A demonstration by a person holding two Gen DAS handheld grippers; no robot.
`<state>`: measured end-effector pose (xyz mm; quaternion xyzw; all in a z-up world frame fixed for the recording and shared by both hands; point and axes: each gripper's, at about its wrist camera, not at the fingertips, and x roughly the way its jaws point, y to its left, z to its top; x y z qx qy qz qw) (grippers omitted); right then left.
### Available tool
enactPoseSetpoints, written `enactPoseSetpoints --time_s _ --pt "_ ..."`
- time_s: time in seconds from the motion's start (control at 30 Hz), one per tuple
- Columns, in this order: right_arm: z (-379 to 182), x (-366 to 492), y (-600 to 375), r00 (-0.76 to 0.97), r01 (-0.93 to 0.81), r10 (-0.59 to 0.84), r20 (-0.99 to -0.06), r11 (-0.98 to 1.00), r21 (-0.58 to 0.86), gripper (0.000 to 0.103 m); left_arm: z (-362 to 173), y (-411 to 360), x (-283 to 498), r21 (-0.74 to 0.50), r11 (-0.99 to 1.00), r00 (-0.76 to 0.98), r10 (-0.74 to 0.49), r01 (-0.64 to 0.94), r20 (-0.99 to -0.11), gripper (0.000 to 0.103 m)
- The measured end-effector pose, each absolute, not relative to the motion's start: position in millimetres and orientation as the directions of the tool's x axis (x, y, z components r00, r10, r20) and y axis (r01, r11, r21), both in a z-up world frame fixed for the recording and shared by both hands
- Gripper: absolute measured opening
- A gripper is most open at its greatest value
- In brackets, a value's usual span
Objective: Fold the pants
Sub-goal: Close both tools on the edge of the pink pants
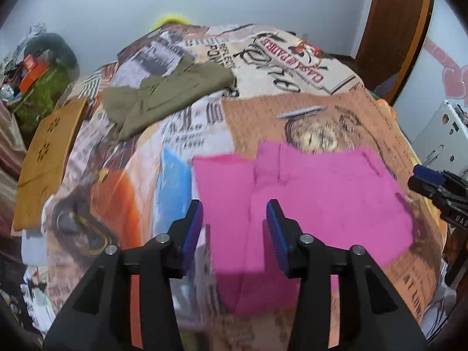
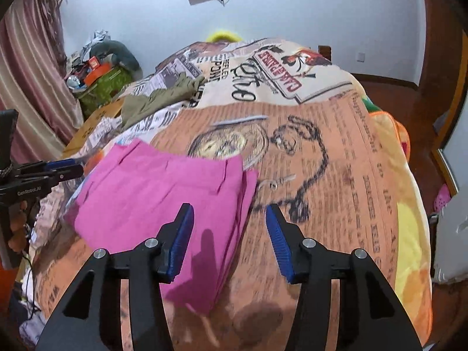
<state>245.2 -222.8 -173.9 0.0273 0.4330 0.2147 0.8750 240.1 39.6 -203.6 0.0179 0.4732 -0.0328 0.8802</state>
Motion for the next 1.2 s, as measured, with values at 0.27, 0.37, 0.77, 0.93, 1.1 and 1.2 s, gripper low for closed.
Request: enactPoseSetpoints --time_s 0.27,0.37,0.77,0.93,1.1,1.2 --pt "-178.7 278.0 -212.4 0.534 -0.387 0.420 -0.733 0.893 0.230 0.047 -218.7 19.2 283.5 -0.020 0.993 0.521 -0.076 0.113 -0.850 0.049" --pt "-185.9 289.2 -208.0 0.519 -0.394 0.429 -0.739 0.888 0.239 0.047 -227.3 14.3 292.3 -0.027 0.992 0.506 -0.086 0.123 -0.858 0.049" --pt "-208.2 310.1 -193.4 0.444 -0.464 0.427 -0.787 0.862 0.206 0.026 -258.4 15.7 306.9 -0.030 0.996 0.468 -0.065 0.080 -0.881 0.049" --pt "-216.1 313.3 -191.4 0.430 -0.477 0.416 -0.801 0.858 0.190 0.021 -262.2 19.4 305.7 -0.036 0.997 0.470 -0.061 0.063 -0.881 0.049" --pt "-217.4 315.9 -192.9 0.413 -0.468 0.416 -0.810 0.860 0.204 0.020 -263.8 22.4 307.1 -0.051 0.996 0.447 -0.076 0.069 -0.891 0.052" --pt "-208.9 311.7 -194.0 0.414 -0.452 0.399 -0.818 0.870 0.195 0.022 -252.4 25.9 301.9 -0.078 0.994 0.440 -0.106 0.080 -0.892 0.052"
